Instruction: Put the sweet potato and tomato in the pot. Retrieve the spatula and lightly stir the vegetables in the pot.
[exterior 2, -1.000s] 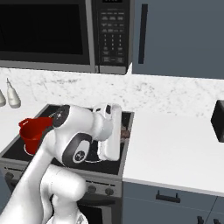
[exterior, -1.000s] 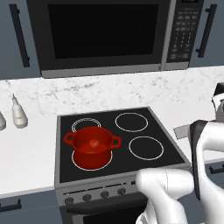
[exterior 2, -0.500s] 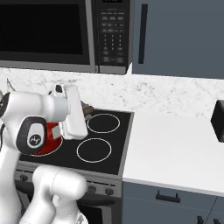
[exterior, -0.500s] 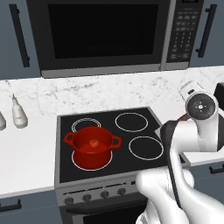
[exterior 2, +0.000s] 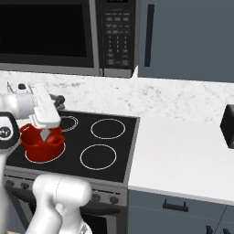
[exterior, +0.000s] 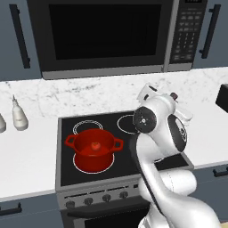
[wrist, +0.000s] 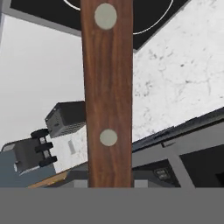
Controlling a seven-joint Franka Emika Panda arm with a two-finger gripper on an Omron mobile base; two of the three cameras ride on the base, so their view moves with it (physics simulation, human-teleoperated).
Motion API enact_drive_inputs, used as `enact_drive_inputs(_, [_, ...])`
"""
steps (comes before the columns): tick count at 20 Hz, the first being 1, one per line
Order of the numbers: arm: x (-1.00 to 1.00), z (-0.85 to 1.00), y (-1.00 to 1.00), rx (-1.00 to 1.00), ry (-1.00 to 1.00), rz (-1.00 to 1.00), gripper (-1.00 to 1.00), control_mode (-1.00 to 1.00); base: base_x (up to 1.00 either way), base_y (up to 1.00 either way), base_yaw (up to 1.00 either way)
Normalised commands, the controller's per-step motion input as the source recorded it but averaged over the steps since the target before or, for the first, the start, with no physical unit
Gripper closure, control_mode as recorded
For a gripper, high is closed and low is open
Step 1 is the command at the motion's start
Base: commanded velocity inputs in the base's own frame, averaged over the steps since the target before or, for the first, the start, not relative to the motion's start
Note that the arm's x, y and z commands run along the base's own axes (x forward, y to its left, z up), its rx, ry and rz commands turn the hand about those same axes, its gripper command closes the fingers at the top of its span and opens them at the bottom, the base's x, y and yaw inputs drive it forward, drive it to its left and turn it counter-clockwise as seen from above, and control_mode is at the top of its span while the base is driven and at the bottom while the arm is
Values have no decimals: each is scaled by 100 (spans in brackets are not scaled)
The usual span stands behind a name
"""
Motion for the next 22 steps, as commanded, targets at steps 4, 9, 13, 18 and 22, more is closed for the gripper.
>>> enact_drive_inputs(4, [52,12,100,-25,0,2,100,-100,0,0,0])
enact_drive_inputs(9, [65,0,97,-21,0,2,100,-100,0,0,0])
enact_drive_inputs(13, [62,-15,89,-20,0,1,100,-100,0,0,0])
enact_drive_inputs(18, [50,-40,71,-19,-3,2,100,-100,0,0,0])
enact_drive_inputs(22, [13,-52,28,-16,-11,4,100,-100,0,0,0])
